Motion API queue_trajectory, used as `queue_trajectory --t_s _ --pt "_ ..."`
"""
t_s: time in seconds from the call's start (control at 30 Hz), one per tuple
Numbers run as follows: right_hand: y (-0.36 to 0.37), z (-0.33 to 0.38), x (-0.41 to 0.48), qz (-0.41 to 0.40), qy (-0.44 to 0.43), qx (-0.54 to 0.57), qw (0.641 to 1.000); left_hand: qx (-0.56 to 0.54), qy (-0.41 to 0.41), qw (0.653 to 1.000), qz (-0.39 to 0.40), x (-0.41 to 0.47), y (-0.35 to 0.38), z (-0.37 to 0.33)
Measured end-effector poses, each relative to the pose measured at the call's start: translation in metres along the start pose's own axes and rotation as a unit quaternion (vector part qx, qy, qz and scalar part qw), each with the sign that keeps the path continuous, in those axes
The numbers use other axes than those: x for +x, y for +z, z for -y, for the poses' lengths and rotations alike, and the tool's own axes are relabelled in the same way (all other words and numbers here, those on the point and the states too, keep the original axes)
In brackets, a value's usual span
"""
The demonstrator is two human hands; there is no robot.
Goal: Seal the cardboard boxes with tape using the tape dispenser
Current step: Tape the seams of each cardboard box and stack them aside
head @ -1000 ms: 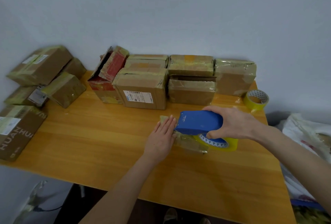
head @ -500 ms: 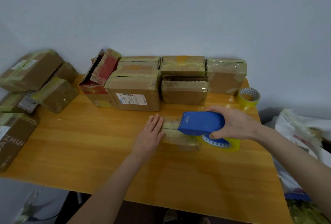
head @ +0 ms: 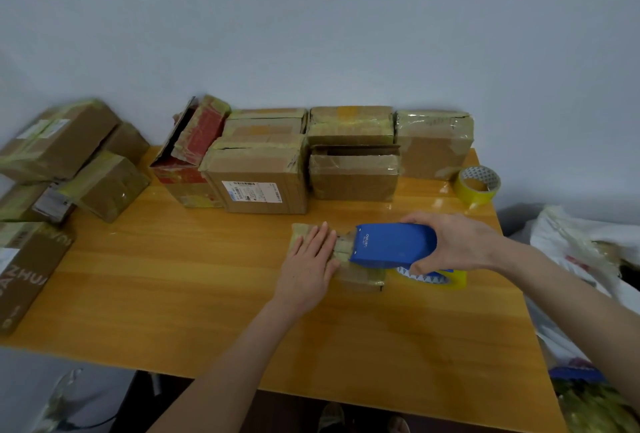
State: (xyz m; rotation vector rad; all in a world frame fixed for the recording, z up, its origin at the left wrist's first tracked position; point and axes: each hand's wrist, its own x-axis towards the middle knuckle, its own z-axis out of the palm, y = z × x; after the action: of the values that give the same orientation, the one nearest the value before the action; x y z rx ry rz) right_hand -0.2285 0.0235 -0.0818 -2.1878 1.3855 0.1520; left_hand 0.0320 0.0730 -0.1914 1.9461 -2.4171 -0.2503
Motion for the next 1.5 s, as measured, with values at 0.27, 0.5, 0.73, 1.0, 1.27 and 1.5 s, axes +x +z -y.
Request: queue_trajectory --t_s 0.27,0.5,0.73,1.0,1.27,1.5 --pt "-0.007 -0.008 -0.001 -0.020 -0.011 -0.002 1.000 0.020 -0.022 0.999 -0.025 0.001 0.006 -0.003" --pt "-0.006 -0.041 -0.015 -0.001 0.008 0.064 0.998 0.034 -0.013 0.999 -0.030 0.002 0.008 0.001" --pt "0.012 -0.053 -0.019 0.004 0.022 0.090 0.996 -0.023 -0.048 0.998 -0.029 0.005 0.002 -0.012" --pt "0.016 -0.044 -0.016 0.019 0.059 0.061 0.996 0.025 -0.111 0.993 -0.014 0.013 0.009 -0.031" --pt "0.008 -0.046 -0.017 0.028 0.059 0.076 0.995 0.032 -0.082 0.996 0.009 0.011 0.012 -0.029" --pt "0.011 -0.043 -0.007 0.050 0.031 0.055 0.997 0.042 -0.072 0.996 0.032 0.010 0.001 -0.039"
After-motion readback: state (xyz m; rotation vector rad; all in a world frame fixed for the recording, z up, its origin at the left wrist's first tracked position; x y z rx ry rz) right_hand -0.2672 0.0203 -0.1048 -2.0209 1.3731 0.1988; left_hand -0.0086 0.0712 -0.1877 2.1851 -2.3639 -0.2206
